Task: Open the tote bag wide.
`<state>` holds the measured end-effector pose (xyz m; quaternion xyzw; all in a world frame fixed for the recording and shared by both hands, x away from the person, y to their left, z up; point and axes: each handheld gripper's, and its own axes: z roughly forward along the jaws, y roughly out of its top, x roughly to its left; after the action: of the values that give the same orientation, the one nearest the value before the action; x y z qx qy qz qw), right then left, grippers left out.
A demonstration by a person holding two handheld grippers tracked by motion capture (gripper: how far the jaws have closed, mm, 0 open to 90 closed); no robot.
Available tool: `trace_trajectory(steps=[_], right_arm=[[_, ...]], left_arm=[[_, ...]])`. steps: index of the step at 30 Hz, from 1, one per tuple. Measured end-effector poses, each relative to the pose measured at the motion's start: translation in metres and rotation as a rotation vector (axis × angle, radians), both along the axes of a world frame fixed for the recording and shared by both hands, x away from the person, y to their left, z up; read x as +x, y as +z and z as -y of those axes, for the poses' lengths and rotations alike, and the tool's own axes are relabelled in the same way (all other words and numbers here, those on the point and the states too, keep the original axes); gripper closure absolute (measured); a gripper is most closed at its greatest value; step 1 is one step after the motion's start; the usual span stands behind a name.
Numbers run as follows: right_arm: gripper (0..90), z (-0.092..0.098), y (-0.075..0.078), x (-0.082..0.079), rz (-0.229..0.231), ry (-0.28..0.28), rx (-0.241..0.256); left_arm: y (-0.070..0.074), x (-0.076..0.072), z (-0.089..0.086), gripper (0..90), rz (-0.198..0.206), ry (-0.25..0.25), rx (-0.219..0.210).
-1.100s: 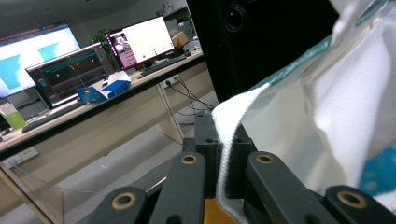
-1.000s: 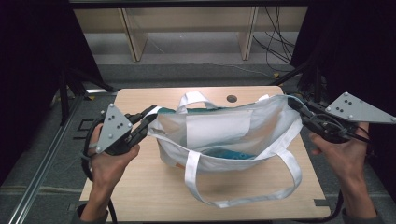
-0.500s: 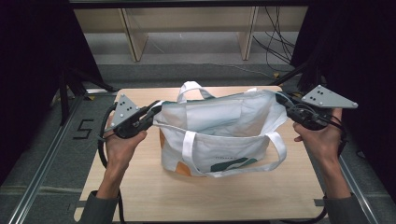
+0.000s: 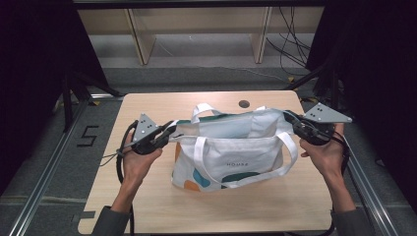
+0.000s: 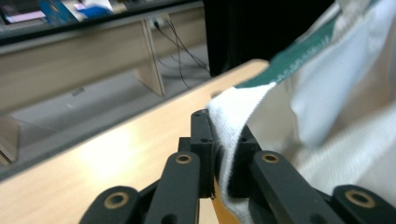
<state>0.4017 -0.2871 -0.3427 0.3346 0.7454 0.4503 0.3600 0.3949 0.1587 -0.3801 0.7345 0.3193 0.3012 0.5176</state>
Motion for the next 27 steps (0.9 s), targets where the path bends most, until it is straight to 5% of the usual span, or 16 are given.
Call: trace_trajectory(steps=[6,7,13,17,21,24,27], right_arm=[[86.6,0.000,-0.013,0.005,-0.017,-0.001,0.006],[86.5,-0.004,-0.016,0.006,-0.031,0.001,-0.010],[86.5,-0.005,-0.016,0.011,-0.040,-0.009,-0.001],[86.5,-0.006,-0.015,0.013,-0.028,-0.018,-0.014],[86.5,-0.009,-0.015,0.014,-0.039,-0.030,-0.009],[86.5,-0.009,-0.013,0.015,-0.037,-0.027,-0.021],[86.5,-0.008,-0.013,0.016,-0.028,-0.027,-0.020]], left_arm=[[-0.021,0.003,0.002,80.8,-0.056,-0.006,-0.005],[-0.026,0.004,0.002,77.1,-0.094,-0.001,-0.046],[-0.022,0.008,-0.013,63.3,-0.174,0.001,-0.205],[-0.006,0.003,-0.023,50.5,-0.177,0.004,-0.301],[0.022,-0.005,-0.035,45.6,-0.098,0.018,-0.227],[0.033,-0.020,-0.034,45.1,-0.109,0.022,-0.183],[0.026,-0.034,-0.029,42.6,-0.135,-0.003,-0.112]])
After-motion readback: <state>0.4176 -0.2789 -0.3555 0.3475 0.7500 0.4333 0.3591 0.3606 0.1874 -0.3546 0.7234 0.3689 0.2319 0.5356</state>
